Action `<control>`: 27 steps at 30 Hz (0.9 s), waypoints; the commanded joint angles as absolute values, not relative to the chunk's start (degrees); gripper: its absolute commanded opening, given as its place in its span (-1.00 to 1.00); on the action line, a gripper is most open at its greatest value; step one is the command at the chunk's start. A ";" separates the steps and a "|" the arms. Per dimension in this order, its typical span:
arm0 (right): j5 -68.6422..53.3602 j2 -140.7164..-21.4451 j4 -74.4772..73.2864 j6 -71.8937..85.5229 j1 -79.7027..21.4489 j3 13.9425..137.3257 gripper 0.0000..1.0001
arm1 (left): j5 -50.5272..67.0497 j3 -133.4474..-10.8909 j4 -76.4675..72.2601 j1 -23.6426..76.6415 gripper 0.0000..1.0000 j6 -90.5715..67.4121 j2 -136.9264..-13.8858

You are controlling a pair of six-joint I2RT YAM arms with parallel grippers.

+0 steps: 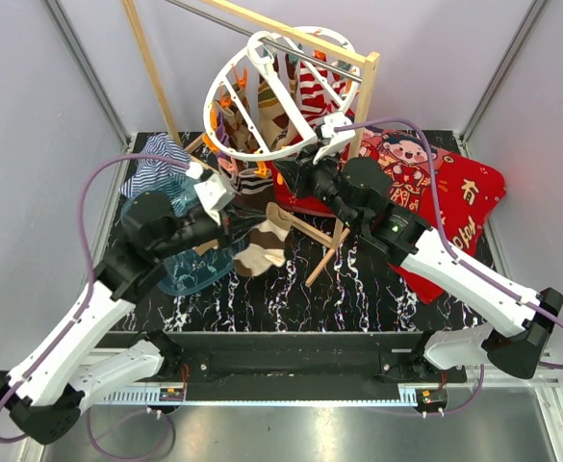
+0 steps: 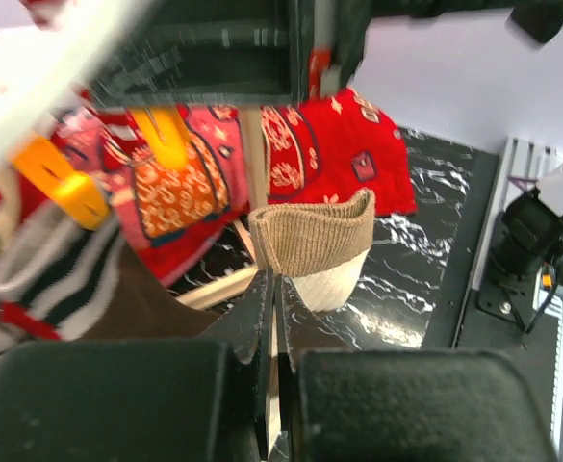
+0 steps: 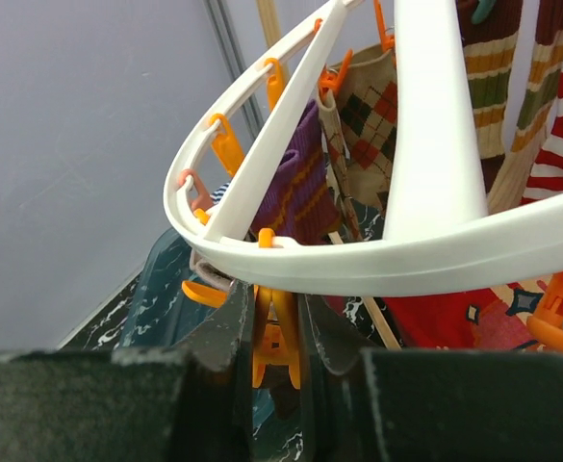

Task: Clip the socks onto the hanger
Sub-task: Clamp the sock onto the hanger.

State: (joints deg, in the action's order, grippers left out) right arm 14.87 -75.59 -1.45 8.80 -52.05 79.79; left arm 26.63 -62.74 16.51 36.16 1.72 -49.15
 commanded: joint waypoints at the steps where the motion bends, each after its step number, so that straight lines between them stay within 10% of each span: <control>1: 12.13 -72.95 1.67 9.32 -51.24 78.93 -0.96 | 24.96 -59.95 4.68 37.18 -1.00 0.44 -50.88; 27: 8.09 -71.63 1.85 10.72 -50.63 77.78 -0.99 | 16.08 -57.04 -8.35 35.33 -1.00 -5.62 -55.55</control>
